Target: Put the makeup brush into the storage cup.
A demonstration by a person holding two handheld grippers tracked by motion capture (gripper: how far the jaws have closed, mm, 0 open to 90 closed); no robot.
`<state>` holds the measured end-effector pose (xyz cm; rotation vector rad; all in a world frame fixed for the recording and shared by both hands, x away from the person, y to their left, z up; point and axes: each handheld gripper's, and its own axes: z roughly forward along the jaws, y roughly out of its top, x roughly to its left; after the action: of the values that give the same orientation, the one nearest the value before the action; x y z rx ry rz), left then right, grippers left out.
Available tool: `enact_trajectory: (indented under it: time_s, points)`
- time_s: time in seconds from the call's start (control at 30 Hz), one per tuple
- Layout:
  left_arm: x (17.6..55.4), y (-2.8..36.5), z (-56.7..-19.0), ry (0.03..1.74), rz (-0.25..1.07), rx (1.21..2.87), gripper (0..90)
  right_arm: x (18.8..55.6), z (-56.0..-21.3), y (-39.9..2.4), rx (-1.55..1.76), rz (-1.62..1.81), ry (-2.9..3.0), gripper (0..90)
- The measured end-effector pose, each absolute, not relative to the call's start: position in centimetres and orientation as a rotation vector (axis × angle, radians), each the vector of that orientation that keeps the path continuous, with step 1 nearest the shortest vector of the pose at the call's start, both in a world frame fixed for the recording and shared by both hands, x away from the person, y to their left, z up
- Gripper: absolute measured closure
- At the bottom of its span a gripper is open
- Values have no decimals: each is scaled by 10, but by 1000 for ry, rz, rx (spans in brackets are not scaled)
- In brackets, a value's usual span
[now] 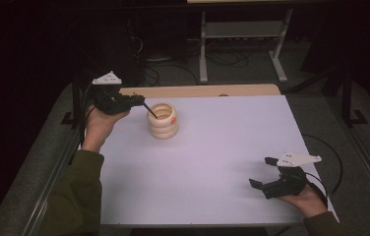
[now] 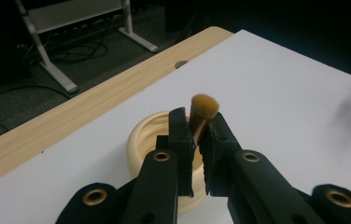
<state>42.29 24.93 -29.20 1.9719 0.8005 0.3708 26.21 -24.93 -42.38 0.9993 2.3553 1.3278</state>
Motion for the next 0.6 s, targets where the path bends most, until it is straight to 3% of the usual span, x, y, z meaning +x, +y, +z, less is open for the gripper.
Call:
enact_trajectory:
  time_s: [0.6]
  points:
    - [434, 236, -309, 825, 361, 2028, 835, 261, -424, -249, 1004, 1328, 2364, 19]
